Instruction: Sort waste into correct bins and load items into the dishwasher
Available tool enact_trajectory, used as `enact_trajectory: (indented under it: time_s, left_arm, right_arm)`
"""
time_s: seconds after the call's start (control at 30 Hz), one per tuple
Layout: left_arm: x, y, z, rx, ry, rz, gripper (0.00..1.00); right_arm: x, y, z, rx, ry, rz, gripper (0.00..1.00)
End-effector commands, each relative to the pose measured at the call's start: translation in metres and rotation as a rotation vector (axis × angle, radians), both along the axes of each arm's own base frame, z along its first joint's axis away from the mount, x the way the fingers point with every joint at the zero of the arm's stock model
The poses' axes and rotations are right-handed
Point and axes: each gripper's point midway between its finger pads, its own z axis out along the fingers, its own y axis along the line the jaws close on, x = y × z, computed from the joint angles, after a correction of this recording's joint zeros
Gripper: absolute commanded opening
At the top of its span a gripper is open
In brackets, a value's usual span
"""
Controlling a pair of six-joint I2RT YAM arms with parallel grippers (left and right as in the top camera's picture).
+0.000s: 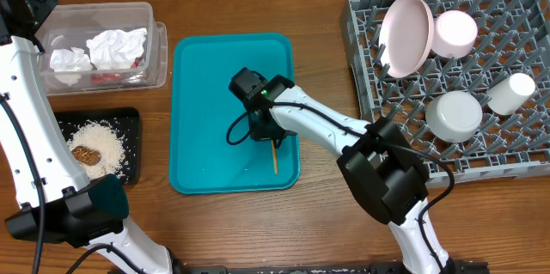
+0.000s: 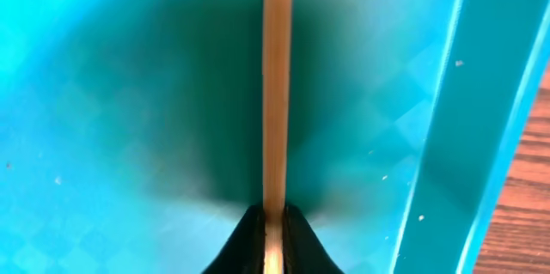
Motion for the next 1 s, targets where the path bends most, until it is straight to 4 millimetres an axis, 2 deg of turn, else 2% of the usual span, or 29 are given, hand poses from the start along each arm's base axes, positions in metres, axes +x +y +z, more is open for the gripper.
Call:
enact_trajectory:
  time_s: [0.0,0.1,0.17,0.27,0.3,0.33,0.47,0.53,0.6,0.67,0.77,0.9,0.97]
  left_arm:
    - [0.003,-0.003,-0.003,-0.005,-0.003,0.006,1.0]
    - [0.003,-0.003,-0.003,-0.005,-0.003,0.006,1.0]
    - [0.003,-0.003,-0.003,-0.005,-0.003,0.006,1.0]
    - [0.003,-0.003,-0.003,-0.005,-0.003,0.006,1.0]
    - [0.003,-0.003,-0.003,-0.005,-0.002,0.005,1.0]
    - [0.003,-0.003,-0.003,-0.005,-0.002,0.005,1.0]
    - [0.003,-0.003,-0.003,-0.005,-0.003,0.006,1.0]
    - [0.003,-0.003,-0.003,-0.005,-0.003,0.006,1.0]
    - [0.003,-0.003,-0.003,-0.005,-0.002,0.005,1.0]
    - [0.003,-0.003,-0.003,-0.005,-0.003,0.006,1.0]
    - [0.003,-0.003,-0.003,-0.005,-0.002,0.005,1.0]
    - [0.003,-0.003,-0.003,-0.005,-0.002,0.005,1.0]
    - [0.003,-0.003,-0.003,-0.005,-0.002,0.005,1.0]
  right_arm:
    - [-0.006,-0.001,-0.009,-0.02,0.034,-0.015,0.04]
    - [0.002,-0.004,0.01,-0.012,0.027,-0.031,0.04]
    - [0.012,-0.006,0.03,0.003,0.01,-0.043,0.04]
    - [0.037,-0.018,0.076,0.045,-0.041,-0.071,0.04]
    - [0.049,-0.027,0.098,0.063,-0.07,-0.075,0.04]
    - [0.055,-0.033,0.11,0.071,-0.085,-0.078,0.04]
    - [0.094,-0.085,0.184,0.106,-0.204,-0.072,0.04]
    - [0.111,-0.12,0.215,0.106,-0.267,-0.055,0.04]
    - [0.121,-0.147,0.236,0.12,-0.306,0.003,0.04]
    - [0.128,-0.17,0.248,0.169,-0.323,0.084,0.04]
    - [0.137,-0.201,0.25,0.239,-0.328,0.085,0.04]
    - [0.151,-0.235,0.239,0.272,-0.329,0.024,0.04]
    - [0.155,-0.244,0.23,0.269,-0.324,0.007,0.04]
